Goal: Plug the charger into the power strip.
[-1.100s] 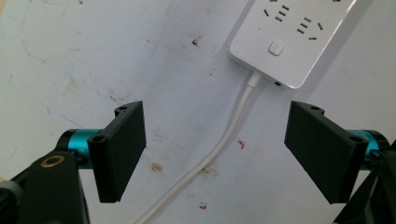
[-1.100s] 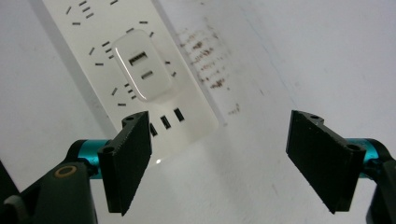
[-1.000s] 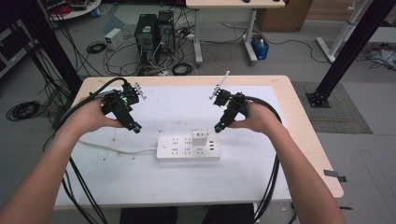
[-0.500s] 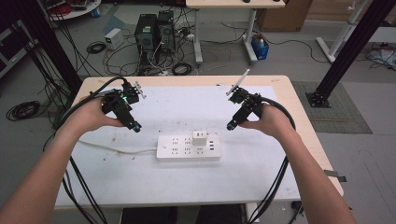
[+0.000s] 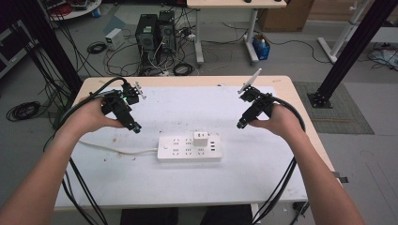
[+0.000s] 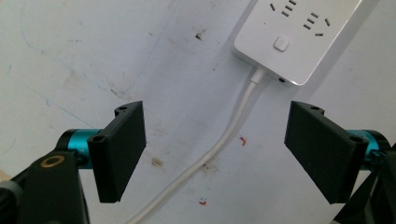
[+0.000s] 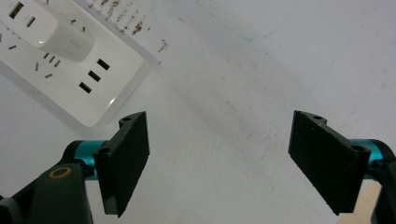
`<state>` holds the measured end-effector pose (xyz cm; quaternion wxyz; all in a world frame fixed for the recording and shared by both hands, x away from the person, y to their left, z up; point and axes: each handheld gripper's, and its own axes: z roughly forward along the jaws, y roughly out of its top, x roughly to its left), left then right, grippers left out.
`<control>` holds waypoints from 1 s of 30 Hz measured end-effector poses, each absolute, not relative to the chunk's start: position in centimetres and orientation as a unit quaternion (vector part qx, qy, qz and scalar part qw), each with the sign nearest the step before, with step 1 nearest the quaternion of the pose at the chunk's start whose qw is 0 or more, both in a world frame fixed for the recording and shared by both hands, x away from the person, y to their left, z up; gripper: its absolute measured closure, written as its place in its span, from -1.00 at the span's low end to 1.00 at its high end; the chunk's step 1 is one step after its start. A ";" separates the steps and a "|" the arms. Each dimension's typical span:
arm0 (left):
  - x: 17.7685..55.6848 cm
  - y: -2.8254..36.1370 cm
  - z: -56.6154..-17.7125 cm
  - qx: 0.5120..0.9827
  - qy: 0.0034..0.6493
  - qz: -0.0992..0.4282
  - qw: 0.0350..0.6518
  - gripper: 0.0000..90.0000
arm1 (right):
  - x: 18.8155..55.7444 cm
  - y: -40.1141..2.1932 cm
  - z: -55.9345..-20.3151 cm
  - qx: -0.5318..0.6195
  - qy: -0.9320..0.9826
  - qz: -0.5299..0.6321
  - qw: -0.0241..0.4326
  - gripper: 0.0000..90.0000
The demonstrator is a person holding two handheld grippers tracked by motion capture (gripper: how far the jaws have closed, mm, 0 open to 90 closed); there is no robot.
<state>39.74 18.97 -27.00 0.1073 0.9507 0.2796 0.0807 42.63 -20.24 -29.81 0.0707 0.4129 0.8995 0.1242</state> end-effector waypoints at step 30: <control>40.1 18.5 -26.6 0.952 0.275 0.082 0.105 -0.54 | 42.8 -21.3 -29.6 0.419 0.897 0.119 0.073 -0.55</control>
